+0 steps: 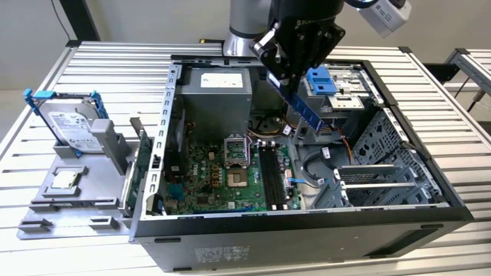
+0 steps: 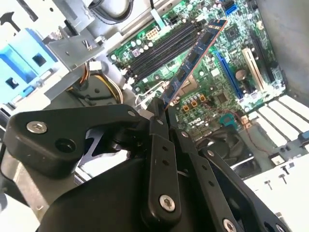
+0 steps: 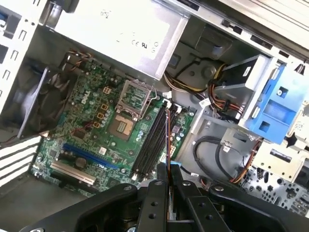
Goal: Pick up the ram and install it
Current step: 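Insert the ram into the slot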
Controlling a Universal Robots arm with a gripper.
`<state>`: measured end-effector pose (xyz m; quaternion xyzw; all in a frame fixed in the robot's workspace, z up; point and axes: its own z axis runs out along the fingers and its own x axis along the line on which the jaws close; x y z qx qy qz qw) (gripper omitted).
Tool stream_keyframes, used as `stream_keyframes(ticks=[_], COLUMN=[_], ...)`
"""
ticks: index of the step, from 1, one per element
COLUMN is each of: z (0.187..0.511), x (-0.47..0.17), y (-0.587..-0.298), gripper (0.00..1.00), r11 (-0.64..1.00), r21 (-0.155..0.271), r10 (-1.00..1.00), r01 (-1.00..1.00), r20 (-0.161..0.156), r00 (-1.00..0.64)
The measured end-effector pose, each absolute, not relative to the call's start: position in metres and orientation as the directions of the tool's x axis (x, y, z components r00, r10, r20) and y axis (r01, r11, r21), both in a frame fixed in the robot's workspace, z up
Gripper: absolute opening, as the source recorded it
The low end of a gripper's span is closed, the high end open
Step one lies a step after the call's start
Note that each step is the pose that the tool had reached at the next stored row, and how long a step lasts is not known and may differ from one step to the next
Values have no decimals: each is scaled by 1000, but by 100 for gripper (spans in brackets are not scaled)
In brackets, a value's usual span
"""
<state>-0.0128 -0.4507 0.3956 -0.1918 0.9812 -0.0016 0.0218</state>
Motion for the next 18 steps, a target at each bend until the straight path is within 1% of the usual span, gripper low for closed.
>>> stream_keyframes(ticks=[18], z=[395], x=[-13], y=[-451], gripper=[0], r11=[994], r21=[-12], r10=[-106], r01=[-106], r20=[-42], r00=[-993])
